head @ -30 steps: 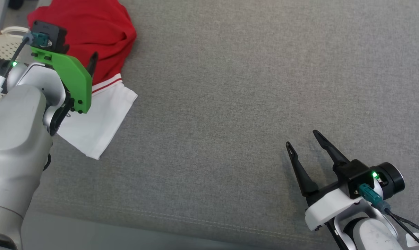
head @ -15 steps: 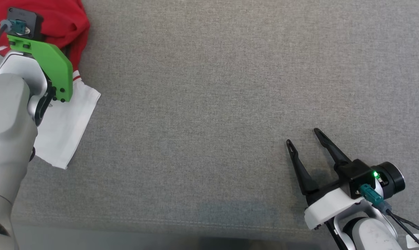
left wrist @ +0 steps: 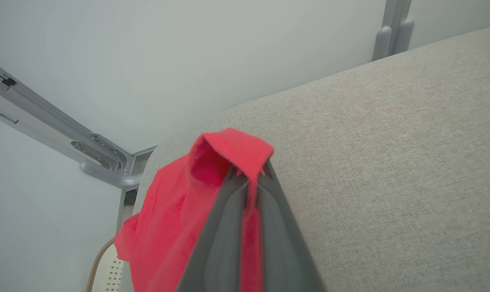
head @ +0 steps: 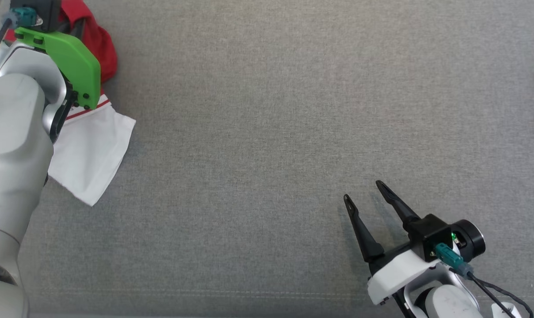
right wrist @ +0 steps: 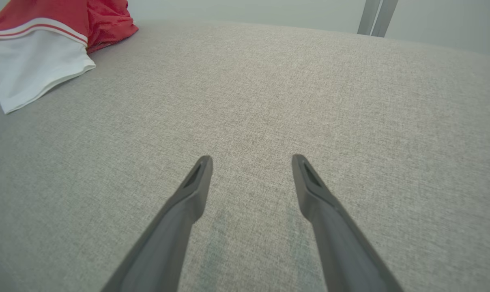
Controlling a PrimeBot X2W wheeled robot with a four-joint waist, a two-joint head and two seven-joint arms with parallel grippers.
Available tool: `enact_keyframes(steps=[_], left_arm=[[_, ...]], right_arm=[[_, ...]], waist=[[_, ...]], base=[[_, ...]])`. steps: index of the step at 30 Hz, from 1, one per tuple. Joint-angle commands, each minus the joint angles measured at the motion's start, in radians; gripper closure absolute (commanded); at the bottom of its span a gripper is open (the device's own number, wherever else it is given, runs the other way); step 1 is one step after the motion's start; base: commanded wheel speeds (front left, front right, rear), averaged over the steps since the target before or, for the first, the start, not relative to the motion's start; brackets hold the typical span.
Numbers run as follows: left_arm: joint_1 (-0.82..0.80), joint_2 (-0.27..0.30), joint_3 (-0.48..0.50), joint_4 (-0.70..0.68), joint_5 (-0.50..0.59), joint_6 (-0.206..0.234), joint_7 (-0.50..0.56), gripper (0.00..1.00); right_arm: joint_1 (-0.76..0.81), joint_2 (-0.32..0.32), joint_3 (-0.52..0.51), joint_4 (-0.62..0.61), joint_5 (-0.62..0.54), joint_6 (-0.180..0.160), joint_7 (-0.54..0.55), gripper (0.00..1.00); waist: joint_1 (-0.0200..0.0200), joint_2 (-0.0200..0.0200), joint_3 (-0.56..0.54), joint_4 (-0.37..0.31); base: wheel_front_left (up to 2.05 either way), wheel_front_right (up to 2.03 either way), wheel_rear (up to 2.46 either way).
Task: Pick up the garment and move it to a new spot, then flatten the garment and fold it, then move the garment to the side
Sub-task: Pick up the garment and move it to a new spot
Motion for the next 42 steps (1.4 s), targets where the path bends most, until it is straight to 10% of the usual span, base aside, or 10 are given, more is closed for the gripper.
enact_keyframes(steps=[1,26,41,42], left_arm=[[-0.023,-0.003,-0.010,-0.008,0.014,-0.004,-0.006,1.00],[-0.046,-0.212,-0.116,-0.351,-0.077,-0.021,-0.095,1.00],[0.106,-0.116,-0.237,-0.154,-0.047,0.028,-0.068,1.00],[0.117,-0.115,-0.238,-0.124,-0.051,0.035,-0.062,0.38]], right_arm=[[-0.005,0.004,0.006,0.014,0.011,-0.001,-0.014,0.00],[-0.007,0.022,0.055,0.165,0.097,-0.001,-0.101,0.00],[-0.040,0.022,0.045,0.154,0.084,-0.001,-0.113,0.00],[-0.040,0.022,0.044,0.153,0.083,-0.001,-0.114,0.00]], waist=[[0.0000,0.0000,-0.073,-0.059],[0.0000,0.0000,-0.246,-0.363],[0.0000,0.0000,-0.139,-0.336],[0.0000,0.0000,-0.136,-0.333]], base=[[0.00,0.00,0.00],[0.00,0.00,0.00],[0.00,0.00,0.00],[0.00,0.00,0.00]])
